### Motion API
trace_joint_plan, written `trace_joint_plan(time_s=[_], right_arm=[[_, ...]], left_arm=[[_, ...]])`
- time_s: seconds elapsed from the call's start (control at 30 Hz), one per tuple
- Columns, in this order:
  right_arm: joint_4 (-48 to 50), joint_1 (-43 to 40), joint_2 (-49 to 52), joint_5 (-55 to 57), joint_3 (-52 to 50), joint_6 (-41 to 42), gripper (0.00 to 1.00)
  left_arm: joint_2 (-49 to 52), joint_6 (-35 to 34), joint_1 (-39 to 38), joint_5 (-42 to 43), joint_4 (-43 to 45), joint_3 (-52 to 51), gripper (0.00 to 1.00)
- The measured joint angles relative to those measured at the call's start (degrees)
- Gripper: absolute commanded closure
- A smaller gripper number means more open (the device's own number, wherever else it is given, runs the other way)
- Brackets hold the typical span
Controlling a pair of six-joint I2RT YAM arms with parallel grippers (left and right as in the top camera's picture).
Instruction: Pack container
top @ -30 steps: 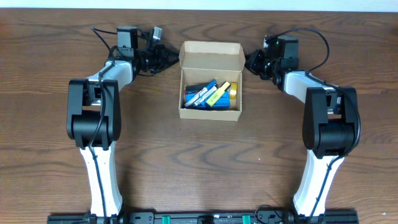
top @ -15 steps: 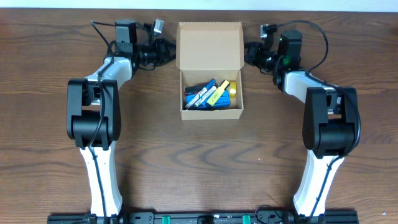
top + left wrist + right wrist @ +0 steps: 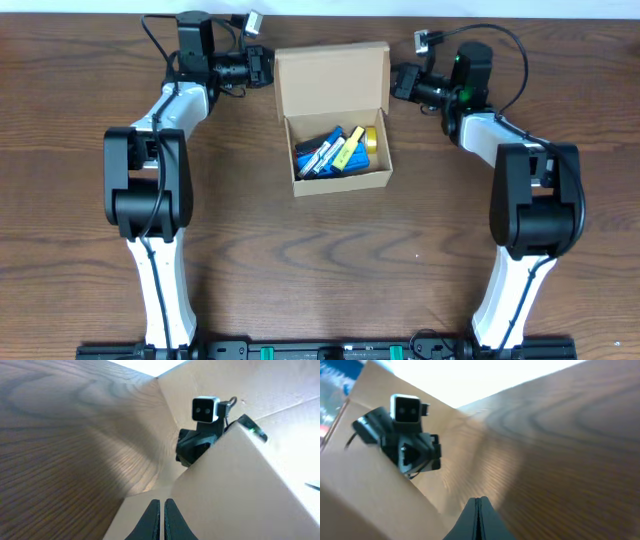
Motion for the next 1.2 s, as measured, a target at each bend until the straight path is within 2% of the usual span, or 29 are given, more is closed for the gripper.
trace_joint_plan(time_s=[0.2, 0.33, 0.5, 0.67, 0.77, 0.9, 1.2], right_arm=[[-0.04, 0.00, -5.35, -3.23, 0.00, -1.31, 0.98], [-3.76, 0.00, -7.98, -5.73, 0.02, -3.37, 0.99], [-19.26, 0.11, -9.35, -7.13, 0.13, -9.38, 0.98], [-32.54, 0.57, -9.64, -6.49, 0.02, -17.68, 0.98], [-38.73, 0.76, -10.93, -4.15, -0.07, -22.53, 0.98], [-41.79, 0.81, -14.27, -0.61, -0.07, -26.62, 0.98], [-52.02, 1.11, -28.96, 12.00, -0.07, -34.32, 0.98]], left_arm=[[-5.01, 0.22, 0.00, 1.90, -0.09, 0.00, 0.94], [-8.48, 0.24, 0.00, 4.13, -0.13, 0.09, 0.94], [-9.49, -0.02, -0.11, 7.80, -0.37, 0.24, 0.94], [-9.49, 0.07, -0.68, 10.08, -4.26, 0.24, 0.94], [-9.49, 0.11, -1.07, 10.43, -4.96, 0.24, 0.95], [-9.49, -0.02, -1.22, 10.27, -4.46, 0.24, 0.94], [-13.55, -1.03, -1.77, 4.26, -5.20, 0.22, 0.89]])
